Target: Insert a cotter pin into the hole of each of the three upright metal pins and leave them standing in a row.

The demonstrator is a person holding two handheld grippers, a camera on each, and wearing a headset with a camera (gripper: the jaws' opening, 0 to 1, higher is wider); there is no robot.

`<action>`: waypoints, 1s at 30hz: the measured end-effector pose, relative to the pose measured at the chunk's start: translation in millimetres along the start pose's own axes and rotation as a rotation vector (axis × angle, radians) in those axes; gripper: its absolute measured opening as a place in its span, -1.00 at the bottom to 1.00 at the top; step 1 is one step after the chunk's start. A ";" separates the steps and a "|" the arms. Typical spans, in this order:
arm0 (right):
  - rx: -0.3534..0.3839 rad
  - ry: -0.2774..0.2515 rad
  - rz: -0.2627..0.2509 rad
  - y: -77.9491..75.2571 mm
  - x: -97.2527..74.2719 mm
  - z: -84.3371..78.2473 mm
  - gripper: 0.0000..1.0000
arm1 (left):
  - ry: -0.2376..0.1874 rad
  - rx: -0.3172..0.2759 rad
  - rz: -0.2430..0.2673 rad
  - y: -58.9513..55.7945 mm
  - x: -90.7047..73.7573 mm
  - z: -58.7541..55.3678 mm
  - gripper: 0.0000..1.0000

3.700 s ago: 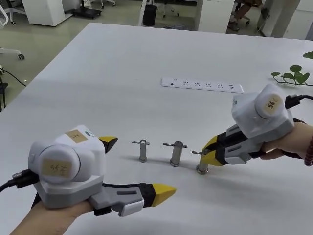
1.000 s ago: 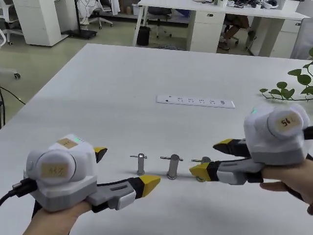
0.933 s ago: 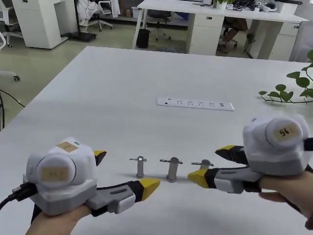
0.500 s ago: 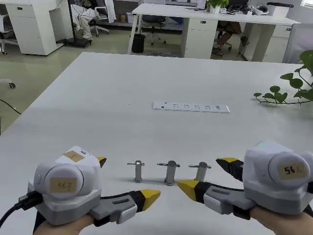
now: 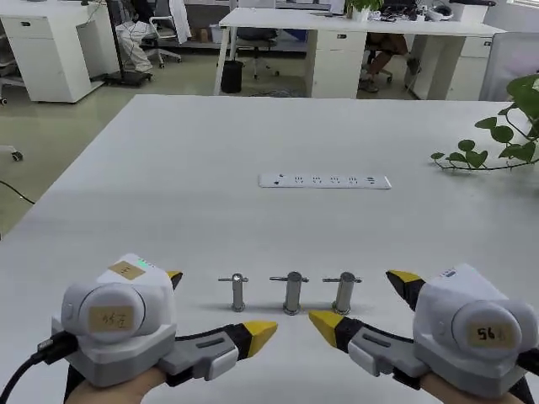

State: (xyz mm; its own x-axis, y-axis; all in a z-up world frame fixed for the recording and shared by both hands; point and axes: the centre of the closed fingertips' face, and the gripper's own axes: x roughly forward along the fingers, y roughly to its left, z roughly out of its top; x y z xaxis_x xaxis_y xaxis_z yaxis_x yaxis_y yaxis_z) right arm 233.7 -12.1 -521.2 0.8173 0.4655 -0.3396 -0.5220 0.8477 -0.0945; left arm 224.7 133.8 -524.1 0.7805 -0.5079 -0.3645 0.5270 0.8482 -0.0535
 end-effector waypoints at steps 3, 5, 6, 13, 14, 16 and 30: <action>-0.002 -0.009 0.002 2.2 0.7 1.9 0.43 | 0.001 0.006 0.000 0.0 0.2 0.0 0.72; 0.005 0.006 0.009 3.8 1.6 -1.6 0.46 | 0.003 0.007 0.001 0.1 -0.2 -0.2 0.72; 0.004 0.017 0.009 3.6 1.8 -3.5 0.46 | 0.004 0.007 0.002 0.4 -0.3 -0.5 0.72; 0.031 0.031 -0.005 0.0 1.3 -6.1 0.50 | 0.013 0.011 0.010 2.4 -0.7 -2.6 0.72; 0.033 0.030 -0.007 -0.7 1.2 -5.8 0.50 | 0.016 0.013 0.011 2.5 -0.7 -3.1 0.72; 0.039 0.033 -0.013 -2.0 1.0 -6.1 0.50 | 0.016 0.012 0.013 2.7 -0.3 -3.8 0.71; 0.102 0.016 -0.032 -8.0 0.1 -5.8 0.50 | 0.015 0.003 0.025 6.4 -0.8 -5.5 0.71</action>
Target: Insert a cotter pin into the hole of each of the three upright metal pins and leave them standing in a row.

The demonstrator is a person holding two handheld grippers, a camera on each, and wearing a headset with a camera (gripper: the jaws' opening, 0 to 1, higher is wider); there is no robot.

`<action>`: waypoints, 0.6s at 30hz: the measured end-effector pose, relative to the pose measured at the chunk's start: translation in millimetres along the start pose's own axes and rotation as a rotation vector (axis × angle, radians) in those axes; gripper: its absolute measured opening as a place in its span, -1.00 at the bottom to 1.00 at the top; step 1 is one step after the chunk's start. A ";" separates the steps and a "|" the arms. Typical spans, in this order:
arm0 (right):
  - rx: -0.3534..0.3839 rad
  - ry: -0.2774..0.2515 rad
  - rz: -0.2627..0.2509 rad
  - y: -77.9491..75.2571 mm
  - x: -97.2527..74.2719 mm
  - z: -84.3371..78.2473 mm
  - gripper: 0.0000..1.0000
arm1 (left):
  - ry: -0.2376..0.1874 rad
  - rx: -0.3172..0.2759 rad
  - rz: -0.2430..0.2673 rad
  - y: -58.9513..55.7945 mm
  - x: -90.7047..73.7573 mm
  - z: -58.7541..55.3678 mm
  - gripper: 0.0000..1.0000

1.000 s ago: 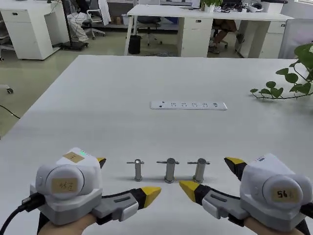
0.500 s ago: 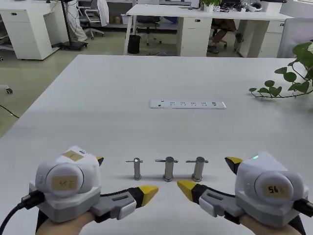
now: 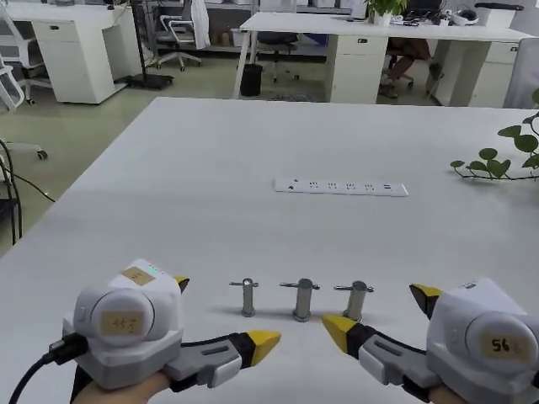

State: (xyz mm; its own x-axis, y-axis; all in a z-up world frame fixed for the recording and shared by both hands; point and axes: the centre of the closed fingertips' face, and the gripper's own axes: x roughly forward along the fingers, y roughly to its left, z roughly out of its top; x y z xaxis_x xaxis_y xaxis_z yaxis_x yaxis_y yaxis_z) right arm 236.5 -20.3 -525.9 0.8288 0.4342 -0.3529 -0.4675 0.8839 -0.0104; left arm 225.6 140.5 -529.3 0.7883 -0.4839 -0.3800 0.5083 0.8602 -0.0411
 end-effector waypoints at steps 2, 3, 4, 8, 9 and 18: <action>0.000 0.013 0.004 0.9 0.6 -3.0 0.50 | -0.006 -0.004 0.002 0.8 -0.6 1.8 0.72; -0.001 0.014 0.006 1.6 0.7 -3.3 0.50 | -0.008 -0.004 0.003 1.1 -1.0 2.8 0.72; -0.002 0.014 0.006 2.0 0.7 -3.2 0.50 | -0.009 -0.003 0.005 1.3 -1.1 3.2 0.72; -0.009 0.015 0.007 2.6 0.7 -3.4 0.50 | -0.006 0.000 0.000 -0.1 -0.8 3.5 0.71; -0.008 0.018 0.005 2.3 0.6 -4.0 0.50 | -0.008 0.002 -0.001 -0.5 -0.6 3.9 0.71; 0.020 0.024 -0.006 -2.6 1.1 -6.4 0.48 | -0.013 0.003 0.001 -0.4 -0.3 5.3 0.70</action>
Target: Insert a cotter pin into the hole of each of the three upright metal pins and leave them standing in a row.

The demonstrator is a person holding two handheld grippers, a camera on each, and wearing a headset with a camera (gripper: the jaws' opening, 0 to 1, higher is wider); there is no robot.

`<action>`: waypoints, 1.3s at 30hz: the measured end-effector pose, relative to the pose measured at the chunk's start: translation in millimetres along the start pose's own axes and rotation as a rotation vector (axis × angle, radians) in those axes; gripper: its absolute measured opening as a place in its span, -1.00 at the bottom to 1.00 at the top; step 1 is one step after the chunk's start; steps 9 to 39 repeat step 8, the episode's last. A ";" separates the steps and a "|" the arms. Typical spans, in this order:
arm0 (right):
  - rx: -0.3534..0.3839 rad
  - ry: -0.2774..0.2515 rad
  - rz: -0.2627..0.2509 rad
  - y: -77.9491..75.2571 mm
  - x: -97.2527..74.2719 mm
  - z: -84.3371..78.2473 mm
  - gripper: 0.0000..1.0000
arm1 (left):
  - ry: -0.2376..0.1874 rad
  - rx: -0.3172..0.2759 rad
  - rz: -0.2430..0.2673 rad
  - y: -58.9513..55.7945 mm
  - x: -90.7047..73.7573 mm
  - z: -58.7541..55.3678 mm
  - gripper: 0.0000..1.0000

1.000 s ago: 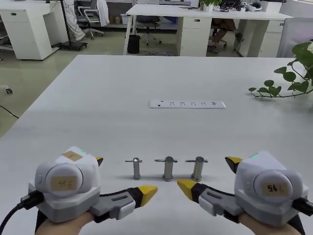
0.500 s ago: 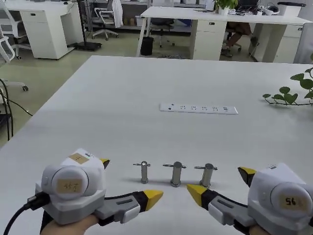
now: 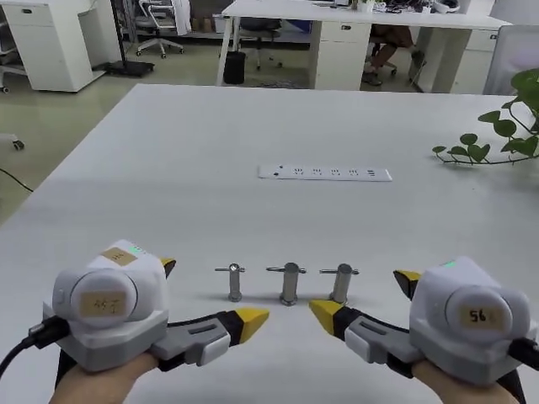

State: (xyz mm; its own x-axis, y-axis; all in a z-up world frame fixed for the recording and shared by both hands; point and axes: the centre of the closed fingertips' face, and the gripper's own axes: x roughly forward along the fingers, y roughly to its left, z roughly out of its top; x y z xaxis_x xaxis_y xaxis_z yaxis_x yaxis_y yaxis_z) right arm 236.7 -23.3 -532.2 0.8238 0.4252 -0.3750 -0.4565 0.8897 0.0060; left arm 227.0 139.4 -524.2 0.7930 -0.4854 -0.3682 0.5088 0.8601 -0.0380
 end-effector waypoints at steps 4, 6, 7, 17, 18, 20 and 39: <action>0.011 -0.001 0.003 1.0 0.4 0.1 0.47 | 0.006 -0.006 0.004 1.5 0.2 -1.7 0.69; 0.014 0.009 0.007 1.4 1.1 -2.6 0.45 | 0.009 -0.003 0.006 1.8 0.3 -2.2 0.68; 0.015 0.013 0.007 1.4 1.3 -3.8 0.45 | 0.011 -0.002 0.005 1.4 0.2 -2.4 0.68; 0.015 0.017 0.006 1.0 2.0 -5.4 0.44 | 0.014 -0.002 0.004 0.8 0.3 -2.8 0.67; 0.015 0.017 0.006 1.0 2.0 -5.4 0.44 | 0.014 -0.002 0.004 0.8 0.3 -2.8 0.67; 0.015 0.017 0.006 1.0 2.0 -5.4 0.44 | 0.014 -0.002 0.004 0.8 0.3 -2.8 0.67; 0.015 0.017 0.006 1.0 2.0 -5.4 0.44 | 0.014 -0.002 0.004 0.8 0.3 -2.8 0.67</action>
